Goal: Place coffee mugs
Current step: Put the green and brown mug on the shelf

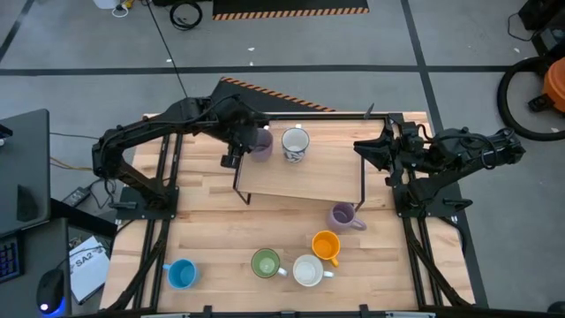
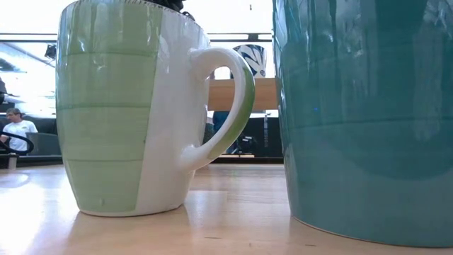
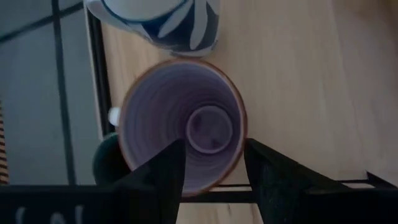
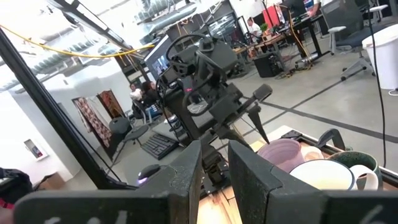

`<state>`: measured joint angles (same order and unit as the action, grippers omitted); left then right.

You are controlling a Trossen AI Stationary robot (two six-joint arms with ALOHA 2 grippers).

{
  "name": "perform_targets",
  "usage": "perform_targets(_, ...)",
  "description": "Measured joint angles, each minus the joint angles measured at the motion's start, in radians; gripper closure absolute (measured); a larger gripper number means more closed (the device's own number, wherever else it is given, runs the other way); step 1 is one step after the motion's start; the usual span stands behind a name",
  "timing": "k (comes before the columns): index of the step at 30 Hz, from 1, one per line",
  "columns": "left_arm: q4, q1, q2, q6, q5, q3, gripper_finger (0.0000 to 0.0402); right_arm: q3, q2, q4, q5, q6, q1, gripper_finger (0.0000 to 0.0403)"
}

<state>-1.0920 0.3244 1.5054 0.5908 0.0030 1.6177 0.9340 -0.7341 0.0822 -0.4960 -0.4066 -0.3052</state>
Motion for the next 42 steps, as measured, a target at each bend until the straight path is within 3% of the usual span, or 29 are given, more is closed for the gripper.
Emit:
perform_targets(10,0.030,0.016,-0.006,-0.064,0.022,0.000,0.0230,0.000,0.000,0.000,-0.008,0.007,0.000,0.0317)
perform_targets(15,0.070,0.092,-0.018,-0.174,0.024,0.000,0.0230,0.000,0.000,0.000,-0.008,-0.001,0.000,0.0317)
perform_targets(20,0.139,0.193,-0.025,-0.286,0.114,0.001,0.0230,0.000,0.000,0.000,-0.008,-0.002,0.000,0.0317)
perform_targets(23,0.153,0.264,-0.016,-0.378,0.118,-0.006,0.0230,0.000,0.000,0.000,-0.008,-0.002,0.000,0.0317)
perform_targets(33,0.235,0.408,0.068,-0.660,0.128,-0.161,0.0230,0.000,0.000,0.000,-0.062,0.006,0.001,0.0317)
perform_targets(38,0.360,0.477,0.103,-0.764,0.275,-0.212,0.0230,0.000,0.000,0.000,-0.064,-0.009,0.010,0.0317)
perform_targets(42,0.377,0.531,0.132,-0.766,0.303,-0.214,0.0230,0.000,0.000,0.000,-0.065,-0.029,0.014,0.0317)
